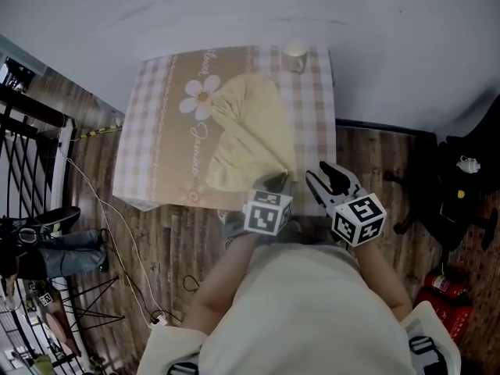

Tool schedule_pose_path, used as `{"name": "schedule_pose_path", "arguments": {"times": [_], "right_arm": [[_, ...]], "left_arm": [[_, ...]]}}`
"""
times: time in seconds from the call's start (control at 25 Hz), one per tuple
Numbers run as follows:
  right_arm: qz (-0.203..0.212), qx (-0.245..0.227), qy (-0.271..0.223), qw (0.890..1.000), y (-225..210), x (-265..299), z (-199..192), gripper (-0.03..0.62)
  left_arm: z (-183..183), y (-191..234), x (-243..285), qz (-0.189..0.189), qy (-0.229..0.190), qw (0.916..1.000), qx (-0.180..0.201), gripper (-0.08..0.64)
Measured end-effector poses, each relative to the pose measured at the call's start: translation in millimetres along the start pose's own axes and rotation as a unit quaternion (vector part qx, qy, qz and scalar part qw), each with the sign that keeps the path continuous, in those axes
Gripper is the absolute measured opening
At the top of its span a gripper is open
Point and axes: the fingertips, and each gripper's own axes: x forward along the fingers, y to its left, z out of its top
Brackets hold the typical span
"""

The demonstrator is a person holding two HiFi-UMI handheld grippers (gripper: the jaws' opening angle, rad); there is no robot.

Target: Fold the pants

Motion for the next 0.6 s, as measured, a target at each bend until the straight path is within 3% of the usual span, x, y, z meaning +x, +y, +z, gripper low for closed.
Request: {"name": "schedule_pose_path", "arguments": {"times": [0.28,0.6], "right_arm": [[-0.003,0.006,0.003,1.000,-10.5,-16.0,-7.0,0.158],[-0.002,0.012,0.017,1.000,-12.6,-24.7,-13.2,0.156]], "left_arm": [[-18.1,-10.7,26.7,0.023,0.039,0.9987,0.024,0.025],[-17.4,-19.0,35.9,0.027,0.034,0.9989,0.020,0.026]]}}
